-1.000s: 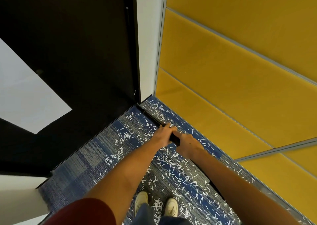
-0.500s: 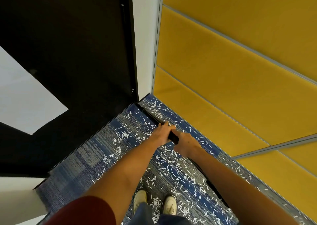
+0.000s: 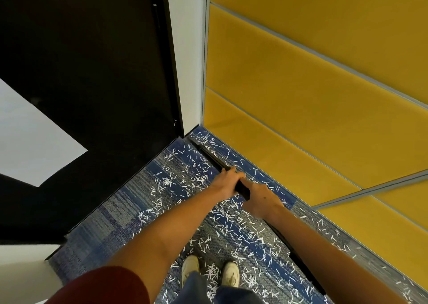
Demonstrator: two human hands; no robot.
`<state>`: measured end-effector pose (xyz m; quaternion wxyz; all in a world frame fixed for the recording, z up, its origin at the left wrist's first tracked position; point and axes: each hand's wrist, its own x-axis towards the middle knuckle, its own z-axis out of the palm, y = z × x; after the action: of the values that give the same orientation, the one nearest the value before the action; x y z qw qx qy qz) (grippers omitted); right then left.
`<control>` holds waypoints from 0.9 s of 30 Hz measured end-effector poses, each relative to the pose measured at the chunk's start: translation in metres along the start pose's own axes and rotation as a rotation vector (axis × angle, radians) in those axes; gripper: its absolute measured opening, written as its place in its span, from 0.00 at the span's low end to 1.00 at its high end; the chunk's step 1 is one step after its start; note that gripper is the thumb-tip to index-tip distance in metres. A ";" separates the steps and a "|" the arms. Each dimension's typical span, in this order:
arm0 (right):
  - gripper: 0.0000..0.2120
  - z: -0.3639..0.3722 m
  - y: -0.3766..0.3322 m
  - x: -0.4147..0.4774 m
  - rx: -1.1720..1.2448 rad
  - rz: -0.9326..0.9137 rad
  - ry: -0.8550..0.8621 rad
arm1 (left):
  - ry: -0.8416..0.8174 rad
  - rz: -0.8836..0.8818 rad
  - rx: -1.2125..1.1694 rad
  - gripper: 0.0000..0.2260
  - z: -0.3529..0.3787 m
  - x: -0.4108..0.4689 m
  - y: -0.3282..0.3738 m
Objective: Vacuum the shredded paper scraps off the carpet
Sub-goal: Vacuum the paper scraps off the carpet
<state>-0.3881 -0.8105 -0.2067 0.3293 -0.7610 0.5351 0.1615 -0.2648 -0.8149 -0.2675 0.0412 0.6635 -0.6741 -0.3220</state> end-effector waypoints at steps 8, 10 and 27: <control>0.28 -0.007 -0.003 0.017 0.037 0.039 0.044 | -0.001 0.010 0.063 0.17 -0.012 0.019 0.000; 0.28 -0.010 -0.004 0.023 0.045 0.030 0.044 | -0.001 -0.006 0.061 0.17 -0.015 0.024 -0.002; 0.29 -0.014 0.006 0.035 0.032 0.041 0.034 | -0.058 -0.063 0.084 0.21 -0.010 0.045 0.002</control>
<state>-0.3817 -0.8459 -0.2194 0.3288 -0.7471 0.5588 0.1467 -0.2666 -0.8602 -0.2752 -0.0164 0.6758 -0.6667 -0.3138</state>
